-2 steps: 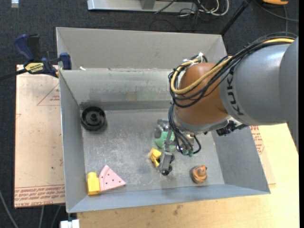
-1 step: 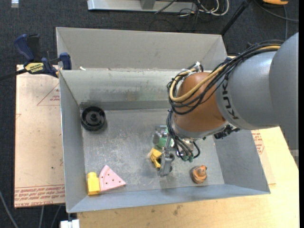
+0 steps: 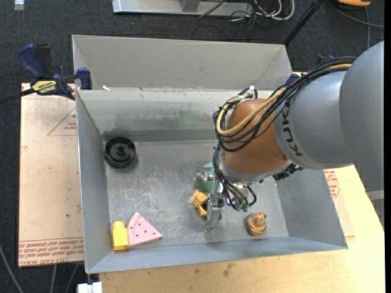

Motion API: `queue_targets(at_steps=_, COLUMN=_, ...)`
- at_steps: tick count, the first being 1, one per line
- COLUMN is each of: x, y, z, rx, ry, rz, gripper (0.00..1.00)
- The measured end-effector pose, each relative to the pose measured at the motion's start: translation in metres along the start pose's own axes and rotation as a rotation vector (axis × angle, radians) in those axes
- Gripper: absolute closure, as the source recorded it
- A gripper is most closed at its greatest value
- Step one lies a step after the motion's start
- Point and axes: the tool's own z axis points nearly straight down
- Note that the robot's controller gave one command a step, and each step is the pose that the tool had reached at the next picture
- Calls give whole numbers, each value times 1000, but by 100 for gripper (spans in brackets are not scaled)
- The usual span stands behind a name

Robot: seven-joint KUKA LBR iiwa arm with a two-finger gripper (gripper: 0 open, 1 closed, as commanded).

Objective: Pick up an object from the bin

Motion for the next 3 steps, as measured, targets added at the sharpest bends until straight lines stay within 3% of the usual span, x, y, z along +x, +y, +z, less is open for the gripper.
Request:
queue_targets(at_steps=1, x=-13, y=-14, z=7, rx=-1, ry=-5, rz=-166, gripper=100)
queue_targets(at_steps=2, x=-13, y=-14, z=7, rx=-1, ry=-5, rz=-166, gripper=100)
queue_targets(at_steps=3, x=6, y=-27, z=-199, rx=0, ry=-3, rz=-188, gripper=100)
